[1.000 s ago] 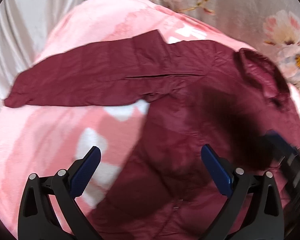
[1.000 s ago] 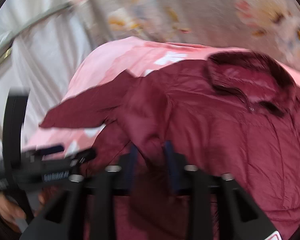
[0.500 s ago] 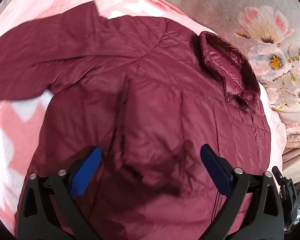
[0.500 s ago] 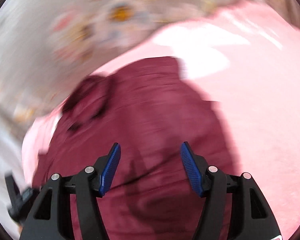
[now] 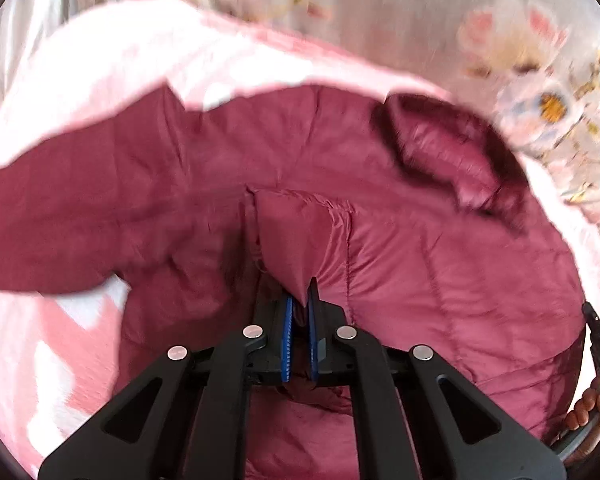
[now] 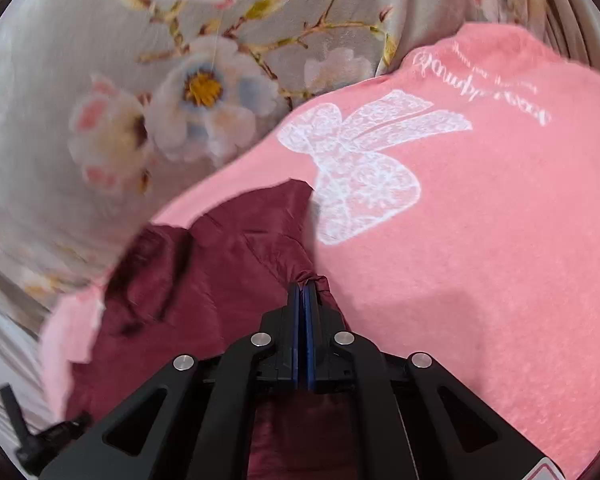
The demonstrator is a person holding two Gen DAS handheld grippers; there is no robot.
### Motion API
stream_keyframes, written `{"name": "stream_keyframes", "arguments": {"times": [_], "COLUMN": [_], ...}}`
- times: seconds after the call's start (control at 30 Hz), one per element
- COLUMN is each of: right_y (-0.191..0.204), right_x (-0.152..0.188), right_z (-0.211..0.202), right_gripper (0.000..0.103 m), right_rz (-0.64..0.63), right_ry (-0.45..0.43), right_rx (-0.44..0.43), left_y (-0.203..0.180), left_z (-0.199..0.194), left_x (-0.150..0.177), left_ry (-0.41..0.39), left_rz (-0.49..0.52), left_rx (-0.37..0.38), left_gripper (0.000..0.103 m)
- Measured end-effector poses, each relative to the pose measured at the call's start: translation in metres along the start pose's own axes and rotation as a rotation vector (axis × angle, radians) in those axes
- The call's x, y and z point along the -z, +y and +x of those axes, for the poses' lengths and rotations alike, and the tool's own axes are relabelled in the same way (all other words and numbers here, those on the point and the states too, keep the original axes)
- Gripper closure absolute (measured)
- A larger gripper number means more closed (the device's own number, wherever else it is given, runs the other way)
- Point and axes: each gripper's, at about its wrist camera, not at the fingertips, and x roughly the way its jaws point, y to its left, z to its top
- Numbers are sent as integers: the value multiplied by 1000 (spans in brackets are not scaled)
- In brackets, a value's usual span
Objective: Fold large clothes
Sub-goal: 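Grasp the hem with both grippers and fold it up toward the collar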
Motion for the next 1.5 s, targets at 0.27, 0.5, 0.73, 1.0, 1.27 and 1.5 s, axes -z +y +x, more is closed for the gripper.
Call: {"name": "stream_keyframes", "arguments": {"times": [0.27,0.5,0.73,1.0,1.27,1.5], "right_y": [-7,65,164,153,165,167], "right_x": [18,28,97,136,147,149], "right_z": [34,-28,10,46,43,42], "right_gripper": [101,89,89,93,93,93], "right_rz": [-112,-256,-499,-472,-538,-562], "right_ry": [95,-54,165,260,218,212], "right_rx": [186,180,-74,-70,-15,9], "left_y": [-7,-13,-13,-15,-20,13], "left_z": [14,16,17,17,19,5], "left_x": [20,30,32,34,35,30], "left_ry": [-41,-122,-138,-146,-142,-113], "left_rz": [57,109,117,127,152,7], "left_rx": [-51,-82,-81,-53,-52,69], "left_gripper": [94,91,88,77,68,65]}}
